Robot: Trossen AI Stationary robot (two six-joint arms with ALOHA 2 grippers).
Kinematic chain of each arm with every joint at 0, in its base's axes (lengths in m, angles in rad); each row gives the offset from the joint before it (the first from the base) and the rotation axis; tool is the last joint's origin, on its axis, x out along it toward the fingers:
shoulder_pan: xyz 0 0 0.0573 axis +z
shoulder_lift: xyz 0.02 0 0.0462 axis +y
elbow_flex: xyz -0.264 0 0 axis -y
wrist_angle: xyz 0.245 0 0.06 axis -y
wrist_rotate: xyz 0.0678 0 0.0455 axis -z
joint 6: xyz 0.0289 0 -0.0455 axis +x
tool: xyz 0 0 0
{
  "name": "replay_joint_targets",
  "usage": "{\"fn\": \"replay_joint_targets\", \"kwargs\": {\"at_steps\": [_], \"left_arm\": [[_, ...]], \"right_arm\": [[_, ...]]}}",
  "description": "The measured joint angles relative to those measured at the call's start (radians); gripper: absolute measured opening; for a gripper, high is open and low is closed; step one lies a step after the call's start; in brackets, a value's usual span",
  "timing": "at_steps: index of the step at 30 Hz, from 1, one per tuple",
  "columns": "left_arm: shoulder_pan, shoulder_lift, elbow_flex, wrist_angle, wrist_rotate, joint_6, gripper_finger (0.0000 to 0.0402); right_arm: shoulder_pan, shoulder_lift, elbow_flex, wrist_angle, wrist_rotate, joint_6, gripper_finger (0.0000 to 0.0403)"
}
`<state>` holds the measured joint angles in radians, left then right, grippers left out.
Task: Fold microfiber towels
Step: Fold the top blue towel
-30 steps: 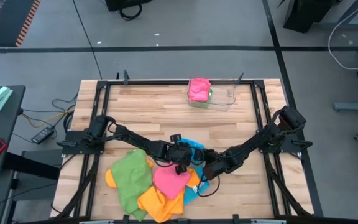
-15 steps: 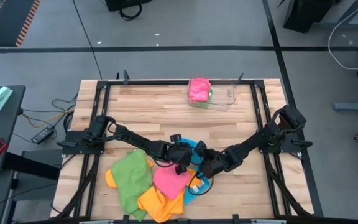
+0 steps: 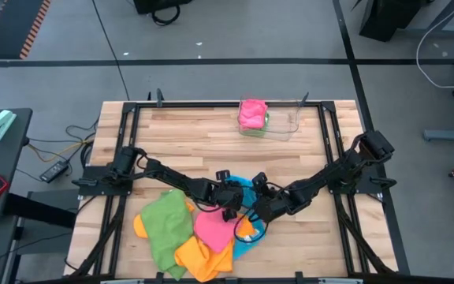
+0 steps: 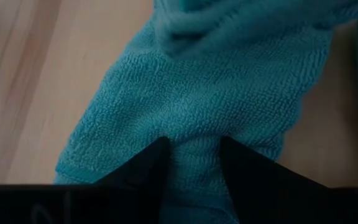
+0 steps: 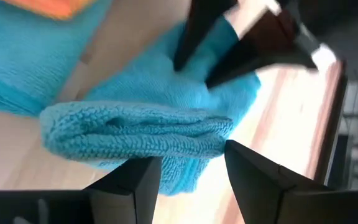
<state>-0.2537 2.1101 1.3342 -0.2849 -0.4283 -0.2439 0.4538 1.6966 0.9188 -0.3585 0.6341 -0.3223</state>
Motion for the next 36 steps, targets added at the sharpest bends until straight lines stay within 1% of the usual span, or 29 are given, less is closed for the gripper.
{"fn": "replay_joint_targets", "kwargs": {"at_steps": [3, 7, 10, 13, 16, 20, 24, 26, 29, 31, 36], "left_arm": [[-0.005, 0.000, 0.000, 0.000, -0.001, 0.001, 0.0162], [-0.009, 0.001, -0.001, 0.000, -0.002, 0.000, 0.0162], [-0.009, 0.001, -0.001, 0.000, -0.001, 0.001, 0.0162], [-0.009, 0.001, -0.001, -0.001, -0.001, 0.001, 0.0162], [-0.010, 0.001, -0.001, -0.001, -0.001, 0.001, 0.0162], [-0.010, 0.001, -0.001, -0.001, -0.001, 0.001, 0.0162], [-0.010, 0.001, -0.001, -0.002, 0.000, 0.001, 0.0162], [-0.010, 0.001, -0.001, -0.002, 0.001, 0.001, 0.0162], [-0.010, 0.001, -0.001, -0.003, 0.003, 0.002, 0.0162], [-0.010, 0.001, -0.001, -0.003, 0.003, 0.004, 0.0162], [-0.010, 0.001, -0.001, -0.003, 0.003, 0.004, 0.0162]], "right_arm": [[0.000, 0.000, 0.000, -0.060, 0.003, 0.103, 0.0186], [0.000, 0.000, 0.000, -0.140, 0.003, 0.299, 0.0186], [0.000, 0.000, 0.000, -0.165, -0.015, 0.444, 0.0186], [0.003, 0.000, 0.000, -0.195, -0.025, 0.548, 0.0186], [0.008, 0.000, 0.000, -0.223, -0.018, 0.597, 0.0186], [0.008, -0.012, 0.001, -0.225, 0.022, 0.638, 0.0185], [0.007, -0.034, 0.003, -0.210, 0.021, 0.687, 0.0186], [0.007, -0.049, 0.004, -0.211, -0.004, 0.726, 0.0185], [0.007, -0.070, 0.004, -0.222, -0.093, 0.792, 0.0185], [0.007, -0.074, 0.004, -0.227, -0.127, 0.822, 0.0185], [0.007, -0.070, -0.028, -0.181, -0.156, 0.869, 0.0186]]}}
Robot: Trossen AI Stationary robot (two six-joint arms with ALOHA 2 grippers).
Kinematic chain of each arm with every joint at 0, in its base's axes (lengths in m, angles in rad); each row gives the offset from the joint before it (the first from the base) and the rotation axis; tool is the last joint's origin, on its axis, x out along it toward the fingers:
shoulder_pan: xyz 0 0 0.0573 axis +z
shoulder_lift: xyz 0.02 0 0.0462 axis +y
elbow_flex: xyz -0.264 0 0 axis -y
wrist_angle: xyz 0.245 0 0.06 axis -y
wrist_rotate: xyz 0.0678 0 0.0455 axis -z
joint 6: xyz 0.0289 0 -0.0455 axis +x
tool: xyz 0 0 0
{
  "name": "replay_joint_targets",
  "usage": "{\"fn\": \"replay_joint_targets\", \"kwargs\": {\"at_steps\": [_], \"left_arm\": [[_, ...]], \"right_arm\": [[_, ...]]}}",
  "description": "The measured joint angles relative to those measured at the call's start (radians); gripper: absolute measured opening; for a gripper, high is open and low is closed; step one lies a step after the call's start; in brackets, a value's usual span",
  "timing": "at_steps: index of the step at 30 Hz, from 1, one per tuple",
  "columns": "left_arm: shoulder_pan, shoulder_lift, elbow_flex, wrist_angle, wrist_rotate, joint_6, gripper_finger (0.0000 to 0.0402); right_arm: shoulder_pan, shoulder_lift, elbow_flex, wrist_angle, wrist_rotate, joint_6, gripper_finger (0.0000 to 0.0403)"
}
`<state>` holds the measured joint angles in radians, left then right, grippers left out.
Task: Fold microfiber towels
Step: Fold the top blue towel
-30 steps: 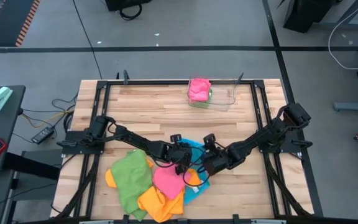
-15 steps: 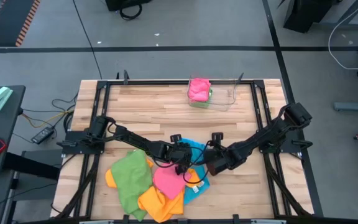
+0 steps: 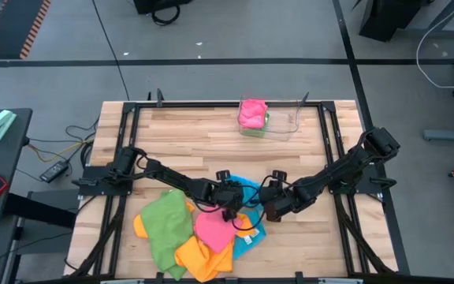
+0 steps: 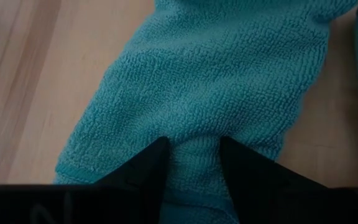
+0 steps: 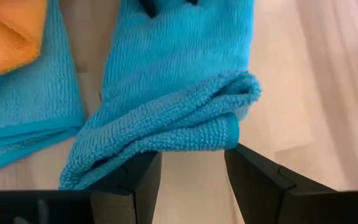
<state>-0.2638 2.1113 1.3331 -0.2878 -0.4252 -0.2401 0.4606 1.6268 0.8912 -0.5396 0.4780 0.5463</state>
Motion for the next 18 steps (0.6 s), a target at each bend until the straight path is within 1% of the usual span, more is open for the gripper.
{"fn": "replay_joint_targets", "kwargs": {"at_steps": [10, 18], "left_arm": [[0.000, 0.000, 0.000, -0.001, 0.000, 0.000, 0.0162], [0.000, 0.000, 0.000, -0.001, 0.000, -0.001, 0.0162]], "right_arm": [[0.001, 0.000, -0.019, 0.018, -0.081, 0.154, 0.0186], [0.011, 0.000, -0.019, 0.014, -0.088, 0.292, 0.0186]]}}
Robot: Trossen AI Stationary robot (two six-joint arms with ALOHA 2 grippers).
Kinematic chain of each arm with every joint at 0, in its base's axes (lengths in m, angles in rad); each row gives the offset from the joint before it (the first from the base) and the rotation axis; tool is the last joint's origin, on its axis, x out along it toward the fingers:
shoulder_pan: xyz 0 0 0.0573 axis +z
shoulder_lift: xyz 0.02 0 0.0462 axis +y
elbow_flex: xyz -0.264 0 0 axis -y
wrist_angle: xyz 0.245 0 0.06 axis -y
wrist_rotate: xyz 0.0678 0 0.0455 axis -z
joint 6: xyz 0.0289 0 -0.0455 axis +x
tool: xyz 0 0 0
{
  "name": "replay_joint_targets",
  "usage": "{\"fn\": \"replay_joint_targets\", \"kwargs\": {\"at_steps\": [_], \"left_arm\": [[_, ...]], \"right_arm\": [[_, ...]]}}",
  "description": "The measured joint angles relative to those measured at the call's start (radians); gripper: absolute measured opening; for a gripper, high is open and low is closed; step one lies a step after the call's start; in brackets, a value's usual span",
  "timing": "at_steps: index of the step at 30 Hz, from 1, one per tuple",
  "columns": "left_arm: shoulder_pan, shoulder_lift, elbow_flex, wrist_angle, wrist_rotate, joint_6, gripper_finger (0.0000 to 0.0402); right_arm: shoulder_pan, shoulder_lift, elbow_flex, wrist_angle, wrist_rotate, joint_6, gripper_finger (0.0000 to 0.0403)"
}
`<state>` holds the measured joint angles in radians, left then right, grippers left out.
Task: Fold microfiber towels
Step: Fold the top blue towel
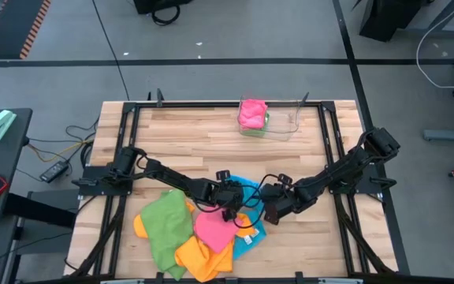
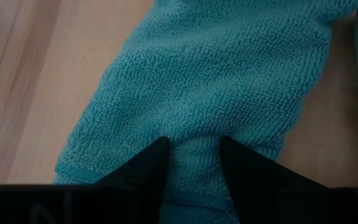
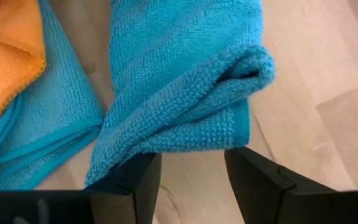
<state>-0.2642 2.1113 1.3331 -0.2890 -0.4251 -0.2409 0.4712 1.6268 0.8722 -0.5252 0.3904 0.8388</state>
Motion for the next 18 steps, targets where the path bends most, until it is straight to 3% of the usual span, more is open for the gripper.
{"fn": "replay_joint_targets", "kwargs": {"at_steps": [6, 18], "left_arm": [[0.000, 0.000, 0.000, 0.000, 0.000, 0.000, 0.0162], [-0.012, -0.026, -0.003, -0.037, 0.008, 0.011, 0.0154]], "right_arm": [[0.003, 0.000, 0.000, 0.028, 0.000, 0.024, 0.0186], [-0.067, -0.005, 0.000, 0.120, -0.001, -0.077, 0.0186]]}}
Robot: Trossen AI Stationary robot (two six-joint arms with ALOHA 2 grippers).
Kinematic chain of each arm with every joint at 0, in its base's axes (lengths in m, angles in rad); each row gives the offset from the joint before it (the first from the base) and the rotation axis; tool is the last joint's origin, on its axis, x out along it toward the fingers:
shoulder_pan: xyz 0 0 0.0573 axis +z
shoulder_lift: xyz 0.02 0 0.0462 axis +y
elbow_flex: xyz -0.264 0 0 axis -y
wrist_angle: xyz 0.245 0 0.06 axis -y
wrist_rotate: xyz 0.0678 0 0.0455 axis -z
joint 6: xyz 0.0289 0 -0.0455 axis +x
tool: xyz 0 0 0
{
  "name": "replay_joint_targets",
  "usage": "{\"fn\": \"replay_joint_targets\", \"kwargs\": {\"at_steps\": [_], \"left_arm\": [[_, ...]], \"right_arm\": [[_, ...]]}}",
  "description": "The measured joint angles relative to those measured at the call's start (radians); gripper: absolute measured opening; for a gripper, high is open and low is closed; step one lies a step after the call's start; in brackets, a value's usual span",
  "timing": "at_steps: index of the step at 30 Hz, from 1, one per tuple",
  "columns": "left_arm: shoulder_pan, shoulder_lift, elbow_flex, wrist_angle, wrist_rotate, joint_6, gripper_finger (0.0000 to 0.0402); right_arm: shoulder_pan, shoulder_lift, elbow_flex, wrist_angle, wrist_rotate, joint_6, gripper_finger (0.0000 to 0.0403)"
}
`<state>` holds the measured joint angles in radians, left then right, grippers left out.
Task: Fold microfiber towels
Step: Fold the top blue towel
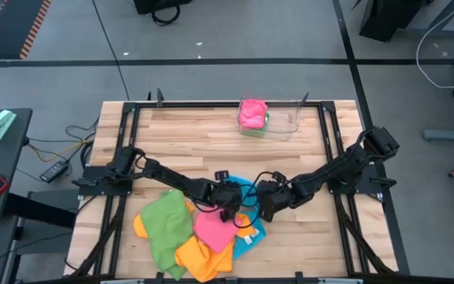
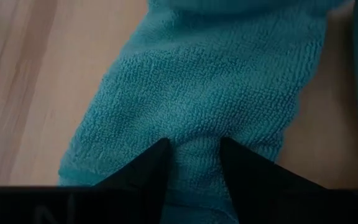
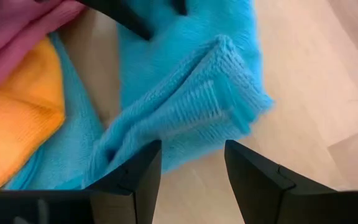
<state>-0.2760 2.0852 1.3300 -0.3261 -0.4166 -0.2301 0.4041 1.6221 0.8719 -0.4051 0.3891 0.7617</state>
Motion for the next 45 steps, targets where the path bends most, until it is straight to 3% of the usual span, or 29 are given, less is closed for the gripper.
{"fn": "replay_joint_targets", "kwargs": {"at_steps": [15, 25, 34, 45], "left_arm": [[-0.038, -0.033, 0.002, 0.034, 0.003, 0.086, 0.0122], [-0.035, -0.089, 0.003, 0.010, -0.001, 0.089, 0.0137], [0.004, -0.018, 0.005, 0.266, 0.015, 0.097, 0.0169], [0.037, 0.091, 0.006, 0.378, 0.075, 0.054, 0.0172]], "right_arm": [[-0.027, -0.014, 0.000, -0.007, -0.013, -0.033, 0.0186], [-0.027, -0.014, 0.000, -0.046, -0.003, -0.056, 0.0186], [-0.027, -0.014, 0.000, -0.044, 0.006, -0.059, 0.0186], [-0.029, -0.014, 0.000, -0.046, 0.006, -0.058, 0.0186]]}}
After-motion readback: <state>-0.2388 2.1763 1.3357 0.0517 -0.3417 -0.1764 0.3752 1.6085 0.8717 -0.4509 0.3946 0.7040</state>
